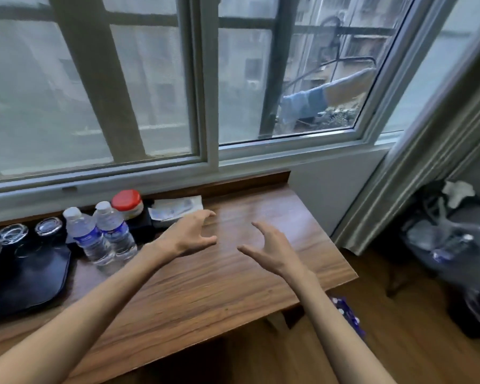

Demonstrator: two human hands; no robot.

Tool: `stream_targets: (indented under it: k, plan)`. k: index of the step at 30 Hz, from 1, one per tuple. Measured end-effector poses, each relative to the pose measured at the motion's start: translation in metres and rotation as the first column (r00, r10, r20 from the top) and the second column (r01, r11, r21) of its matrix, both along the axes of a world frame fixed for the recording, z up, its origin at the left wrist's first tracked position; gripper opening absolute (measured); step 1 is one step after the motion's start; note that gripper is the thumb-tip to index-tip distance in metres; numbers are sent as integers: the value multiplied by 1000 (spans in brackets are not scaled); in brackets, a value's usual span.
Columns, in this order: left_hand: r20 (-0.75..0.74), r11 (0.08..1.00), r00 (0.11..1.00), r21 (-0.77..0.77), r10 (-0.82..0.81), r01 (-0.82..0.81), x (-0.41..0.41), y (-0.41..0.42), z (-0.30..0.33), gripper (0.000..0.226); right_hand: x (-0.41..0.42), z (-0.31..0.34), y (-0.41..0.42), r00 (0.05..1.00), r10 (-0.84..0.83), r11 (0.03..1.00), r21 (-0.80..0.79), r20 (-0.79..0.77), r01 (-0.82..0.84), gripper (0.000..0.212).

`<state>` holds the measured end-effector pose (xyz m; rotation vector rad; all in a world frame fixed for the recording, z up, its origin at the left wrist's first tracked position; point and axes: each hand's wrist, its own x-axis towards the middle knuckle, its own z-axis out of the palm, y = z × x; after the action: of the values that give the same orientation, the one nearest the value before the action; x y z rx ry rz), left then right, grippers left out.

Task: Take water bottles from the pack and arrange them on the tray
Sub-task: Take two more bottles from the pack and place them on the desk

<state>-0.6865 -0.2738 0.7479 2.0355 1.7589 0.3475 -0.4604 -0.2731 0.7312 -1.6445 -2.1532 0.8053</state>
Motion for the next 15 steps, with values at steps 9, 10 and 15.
stream_targets:
  k: [9,10,15]
  plan:
    - [-80,962,962,-104,-262,253,146,25,-28,74,153,-39,-33,959,-281,953,-129,-38,274,81]
    - [-81,954,955,-115,-286,276,163,29,-31,74,169,-42,-36,947,-319,942,-128,-46,311,80]
    - [-99,911,913,-160,-397,379,247,61,-54,71,249,-64,-36,873,-483,871,-147,-74,469,71]
